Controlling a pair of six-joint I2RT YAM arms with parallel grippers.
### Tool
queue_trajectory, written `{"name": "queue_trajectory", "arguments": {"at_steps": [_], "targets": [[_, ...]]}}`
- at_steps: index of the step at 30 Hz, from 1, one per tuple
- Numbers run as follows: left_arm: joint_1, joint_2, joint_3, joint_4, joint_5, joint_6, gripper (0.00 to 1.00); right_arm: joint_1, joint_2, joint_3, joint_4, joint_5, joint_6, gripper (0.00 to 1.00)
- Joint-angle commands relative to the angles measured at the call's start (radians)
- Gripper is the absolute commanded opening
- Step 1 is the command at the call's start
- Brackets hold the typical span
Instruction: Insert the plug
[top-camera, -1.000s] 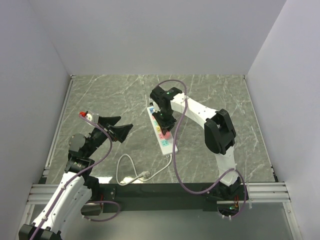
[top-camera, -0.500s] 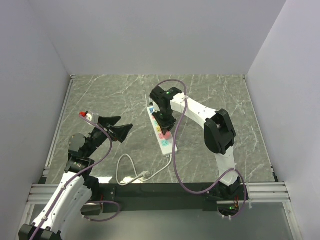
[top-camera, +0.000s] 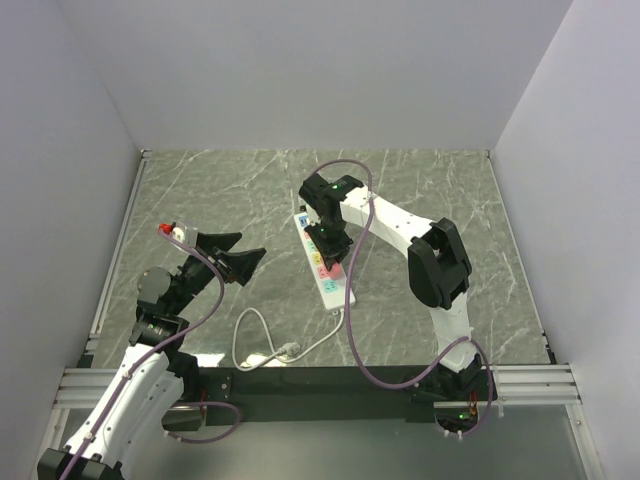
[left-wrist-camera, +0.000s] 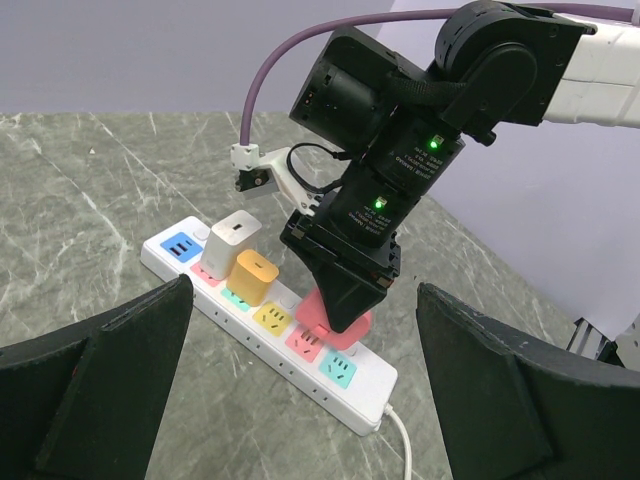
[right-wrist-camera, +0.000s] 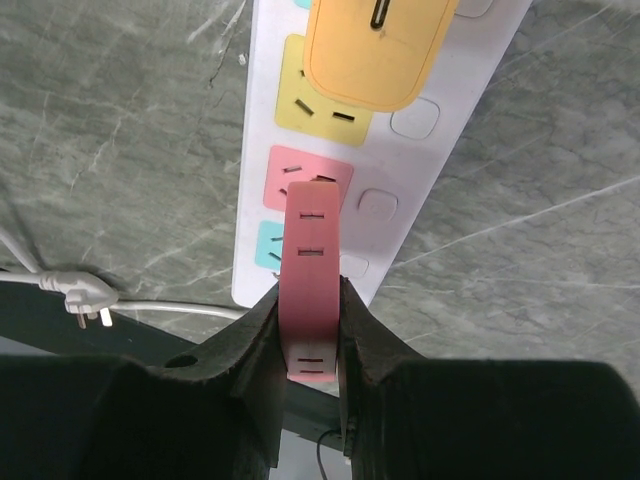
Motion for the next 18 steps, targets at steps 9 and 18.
{"name": "queue_trajectory", "arguments": {"at_steps": [9,18], "targets": [[0.004,-0.016,-0.004,0.015,0.004,-0.006,0.99,0.004,0.035,-0.031,-0.040,0.123,0.036,0.00],[-0.001,-0.019,-0.006,0.017,0.001,-0.004,0.99,0.001,0.021,-0.052,-0.017,0.155,0.062,0.00]]}}
